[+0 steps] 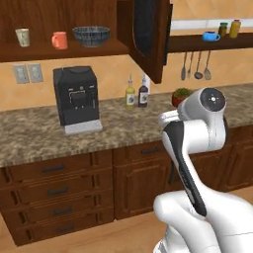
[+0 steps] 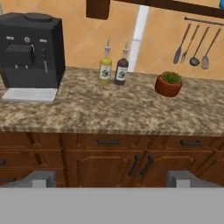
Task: Gather all objects into one cabinet and sort the glasses and bowls to opposite sides.
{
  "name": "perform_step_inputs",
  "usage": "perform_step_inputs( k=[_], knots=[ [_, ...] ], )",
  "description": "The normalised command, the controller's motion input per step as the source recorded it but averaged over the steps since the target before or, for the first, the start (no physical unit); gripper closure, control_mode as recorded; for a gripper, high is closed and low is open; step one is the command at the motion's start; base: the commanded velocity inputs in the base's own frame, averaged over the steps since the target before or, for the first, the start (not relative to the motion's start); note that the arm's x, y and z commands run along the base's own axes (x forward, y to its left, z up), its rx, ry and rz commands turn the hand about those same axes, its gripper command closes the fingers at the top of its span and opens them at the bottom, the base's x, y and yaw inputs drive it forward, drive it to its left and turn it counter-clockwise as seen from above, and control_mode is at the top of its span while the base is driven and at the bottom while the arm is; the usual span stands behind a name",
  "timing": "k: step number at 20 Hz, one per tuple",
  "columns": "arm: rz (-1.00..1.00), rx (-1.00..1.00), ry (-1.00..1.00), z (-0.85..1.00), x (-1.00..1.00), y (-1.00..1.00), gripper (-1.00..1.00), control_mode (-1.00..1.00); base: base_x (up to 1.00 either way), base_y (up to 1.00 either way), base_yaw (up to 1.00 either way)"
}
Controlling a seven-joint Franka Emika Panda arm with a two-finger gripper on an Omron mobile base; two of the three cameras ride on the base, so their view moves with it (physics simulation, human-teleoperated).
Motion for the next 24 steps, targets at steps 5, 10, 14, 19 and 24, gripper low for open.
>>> perform_step_inputs(
  k=[5, 10, 14, 19, 24],
  knots=[
    [0.0, 0.0, 0.0, 0.0, 0.0, 0.0, -1.0, 1.0, 0.0, -0.8, -0.01],
    [0.0, 0.0, 0.0, 0.0, 0.0, 0.0, -1.0, 1.0, 0.0, -0.43, 0.0],
    [0.0, 0.0, 0.0, 0.0, 0.0, 0.0, -1.0, 1.0, 0.0, -0.58, 0.0],
    [0.0, 0.0, 0.0, 0.0, 0.0, 0.0, -1.0, 1.0, 0.04, -0.66, 0.0],
    [0.0, 0.0, 0.0, 0.0, 0.0, 0.0, -1.0, 1.0, 0.25, -0.6, 0.0]
  ],
)
